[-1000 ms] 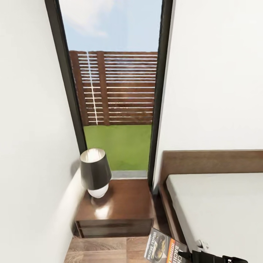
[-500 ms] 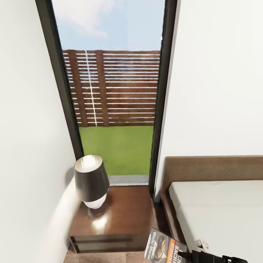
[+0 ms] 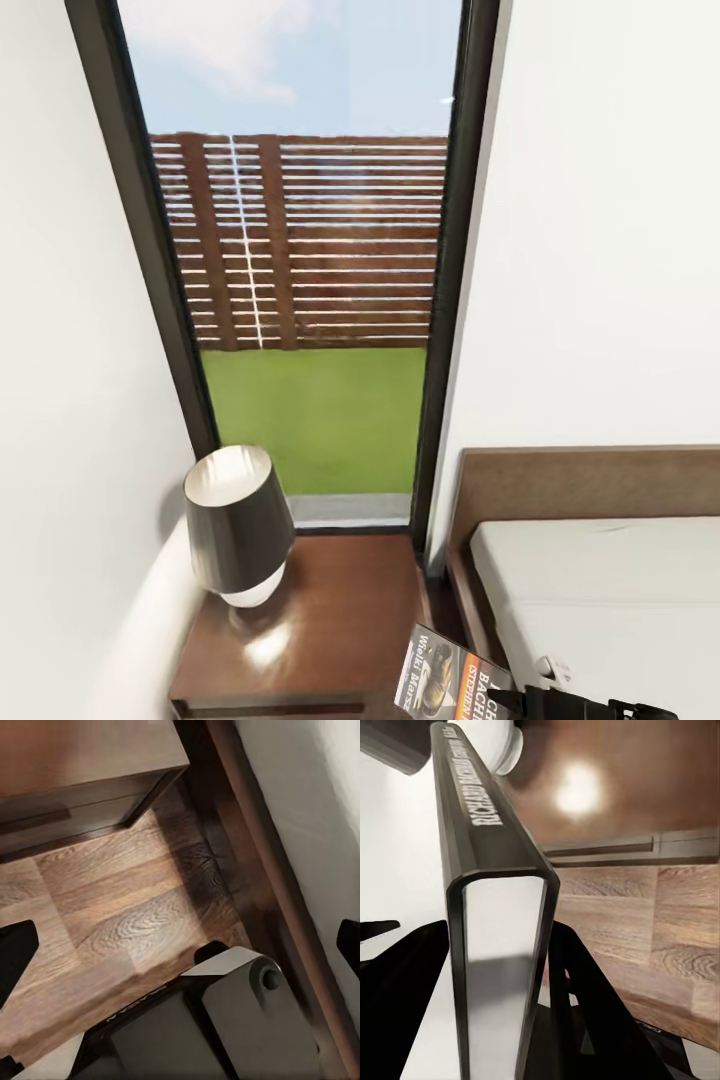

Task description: In the bedroom, move the book from the bed onto either nightstand, and place the two sandals side by side next to the bed.

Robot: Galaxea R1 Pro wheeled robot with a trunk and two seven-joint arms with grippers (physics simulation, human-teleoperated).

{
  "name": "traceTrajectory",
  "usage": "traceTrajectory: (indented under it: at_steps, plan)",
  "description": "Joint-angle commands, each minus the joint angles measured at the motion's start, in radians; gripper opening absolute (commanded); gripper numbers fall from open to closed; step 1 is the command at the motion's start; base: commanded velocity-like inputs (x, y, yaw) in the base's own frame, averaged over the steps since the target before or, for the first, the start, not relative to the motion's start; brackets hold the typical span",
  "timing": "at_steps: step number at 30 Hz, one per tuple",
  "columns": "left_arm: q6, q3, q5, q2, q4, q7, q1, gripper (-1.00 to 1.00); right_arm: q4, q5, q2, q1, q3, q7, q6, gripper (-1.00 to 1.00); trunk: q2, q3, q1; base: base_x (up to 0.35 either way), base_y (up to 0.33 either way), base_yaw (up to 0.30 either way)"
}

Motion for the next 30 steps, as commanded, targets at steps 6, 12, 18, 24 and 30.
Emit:
traceTrajectory:
  at_steps: [6, 12, 18, 24, 30]
  plan:
    - [-0.007, -0.008, 0.003, 0.001, 0.001, 0.000, -0.001, 1.00, 0.002, 0.003, -0.001, -0.002, -0.013, 0.002, 0.010, -1.00, -0.002, -0.002, 0.001, 0.291, 0.000, 0.000]
    - [-0.007, -0.008, 0.003, 0.001, 0.001, 0.000, -0.001, 1.00, 0.002, 0.003, -0.001, -0.002, -0.013, 0.002, 0.010, -1.00, -0.002, -0.002, 0.001, 0.087, 0.000, 0.000]
    - [-0.007, -0.007, 0.003, 0.001, 0.001, -0.005, -0.001, 1.00, 0.002, 0.003, 0.001, -0.002, -0.013, 0.002, 0.010, -1.00, -0.002, -0.002, 0.001, 0.002, 0.000, 0.000]
    - [-0.004, 0.029, 0.022, 0.003, -0.015, -0.139, -0.002, 1.00, 0.002, 0.003, 0.001, -0.002, -0.013, 0.002, 0.010, -1.00, -0.002, -0.002, 0.001, 0.000, 0.000, 0.000]
    - [0.126, 0.042, 0.111, 0.009, -0.140, -0.244, -0.014, 1.00, 0.001, 0.003, 0.001, -0.002, -0.013, 0.002, 0.010, -1.00, -0.002, -0.002, 0.001, 0.000, 0.000, 0.000]
